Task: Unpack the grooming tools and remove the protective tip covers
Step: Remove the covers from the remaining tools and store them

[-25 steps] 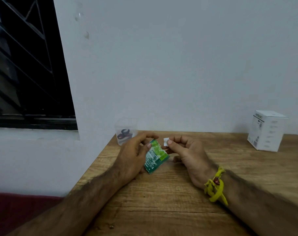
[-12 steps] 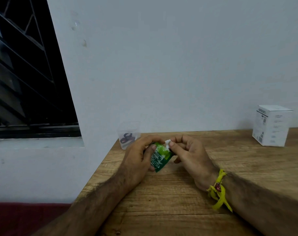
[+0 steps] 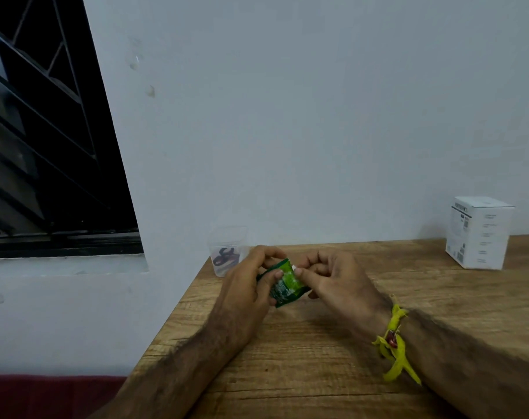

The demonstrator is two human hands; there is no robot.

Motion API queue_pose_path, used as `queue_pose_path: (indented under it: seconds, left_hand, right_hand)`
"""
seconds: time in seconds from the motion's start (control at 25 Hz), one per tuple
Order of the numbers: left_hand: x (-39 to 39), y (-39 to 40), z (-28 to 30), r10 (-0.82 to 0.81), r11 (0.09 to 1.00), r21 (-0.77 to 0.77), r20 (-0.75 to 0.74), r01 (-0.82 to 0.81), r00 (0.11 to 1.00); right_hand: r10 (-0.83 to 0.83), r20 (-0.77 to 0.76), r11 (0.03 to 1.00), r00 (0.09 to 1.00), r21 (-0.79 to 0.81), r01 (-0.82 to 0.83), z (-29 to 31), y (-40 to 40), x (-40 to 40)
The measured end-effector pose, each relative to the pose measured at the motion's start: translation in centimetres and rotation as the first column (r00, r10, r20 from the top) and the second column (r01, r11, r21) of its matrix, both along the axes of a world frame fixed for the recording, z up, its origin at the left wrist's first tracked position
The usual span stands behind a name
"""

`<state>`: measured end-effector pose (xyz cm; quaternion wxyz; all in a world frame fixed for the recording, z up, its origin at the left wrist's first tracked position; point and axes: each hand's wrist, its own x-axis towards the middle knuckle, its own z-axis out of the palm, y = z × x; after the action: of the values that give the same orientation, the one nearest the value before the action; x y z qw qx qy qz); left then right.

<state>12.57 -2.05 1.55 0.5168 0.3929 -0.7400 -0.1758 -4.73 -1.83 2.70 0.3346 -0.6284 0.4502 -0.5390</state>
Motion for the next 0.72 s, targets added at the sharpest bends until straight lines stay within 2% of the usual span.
queue_pose_path:
  seconds: [0.16, 0.28, 0.36, 0.48, 0.6, 0.72]
  left_hand:
    - [0.0, -0.2, 0.0, 0.019, 1.000, 0.009, -0.049, -0.018, 0.999]
    - [0.0, -0.2, -0.1, -0.010, 1.000, 0.028, -0.096, 0.013, 0.995]
    - [0.0, -0.3, -0.1, -0.024, 0.995, 0.089, -0.214, 0.044, 0.977]
    - [0.0, -0.6, -0.2, -0.044, 0.983, 0.151, -0.347, 0.102, 0.937]
    - [-0.1, -0.7, -0.4, -0.084, 0.975, 0.161, -0.372, 0.153, 0.924]
    - [0.1, -0.9, -0.5, -0.079, 0.973, 0.173, -0.367, 0.152, 0.927]
  right_hand:
    - [-0.038, -0.097, 0.999, 0.995, -0.040, 0.034, -0.2, 0.1, -0.1]
    - [0.003, -0.123, 0.999, 0.992, -0.035, -0.007, -0.4, 0.3, -0.1]
    - [0.047, -0.087, 0.997, 0.995, -0.049, -0.051, -0.5, 0.5, 0.1]
    - [0.082, 0.046, 0.989, 0.996, -0.124, -0.076, -0.9, 0.8, 0.4]
    - [0.079, 0.117, 0.985, 0.990, -0.164, -0.059, -1.4, 0.8, 0.4]
    - [0.054, 0.097, 0.986, 0.994, -0.162, -0.038, -1.7, 0.3, 0.2]
